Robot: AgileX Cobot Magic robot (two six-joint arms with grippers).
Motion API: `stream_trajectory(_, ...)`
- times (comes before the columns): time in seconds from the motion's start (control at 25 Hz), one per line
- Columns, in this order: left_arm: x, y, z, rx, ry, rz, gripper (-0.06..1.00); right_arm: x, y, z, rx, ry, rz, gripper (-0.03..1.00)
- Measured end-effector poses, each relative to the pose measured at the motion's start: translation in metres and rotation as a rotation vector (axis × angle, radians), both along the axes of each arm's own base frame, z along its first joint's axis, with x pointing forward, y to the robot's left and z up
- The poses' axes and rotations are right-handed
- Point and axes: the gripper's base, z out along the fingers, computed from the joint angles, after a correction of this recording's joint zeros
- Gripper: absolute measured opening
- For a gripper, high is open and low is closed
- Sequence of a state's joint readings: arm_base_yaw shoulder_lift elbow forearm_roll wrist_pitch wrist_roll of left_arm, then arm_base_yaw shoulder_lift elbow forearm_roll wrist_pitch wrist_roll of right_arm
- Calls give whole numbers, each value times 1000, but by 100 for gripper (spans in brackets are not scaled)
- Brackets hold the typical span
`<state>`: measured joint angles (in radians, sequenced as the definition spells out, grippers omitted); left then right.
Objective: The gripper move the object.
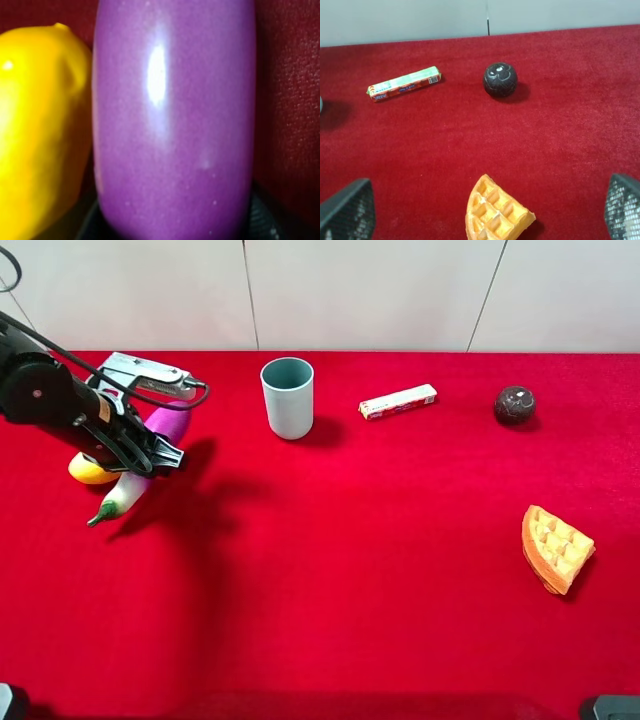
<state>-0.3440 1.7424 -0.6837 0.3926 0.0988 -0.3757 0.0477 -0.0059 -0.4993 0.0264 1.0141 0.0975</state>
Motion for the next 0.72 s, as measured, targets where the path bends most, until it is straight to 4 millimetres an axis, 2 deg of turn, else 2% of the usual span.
stream_trajectory(0.4, 0, 0, -2, -2, 2, -1, 50, 0, 0, 0, 0, 0, 0, 69)
stream_trajectory(0.72, 0, 0, -2, -2, 1, -1, 68, 0, 0, 0, 0, 1, 0, 69)
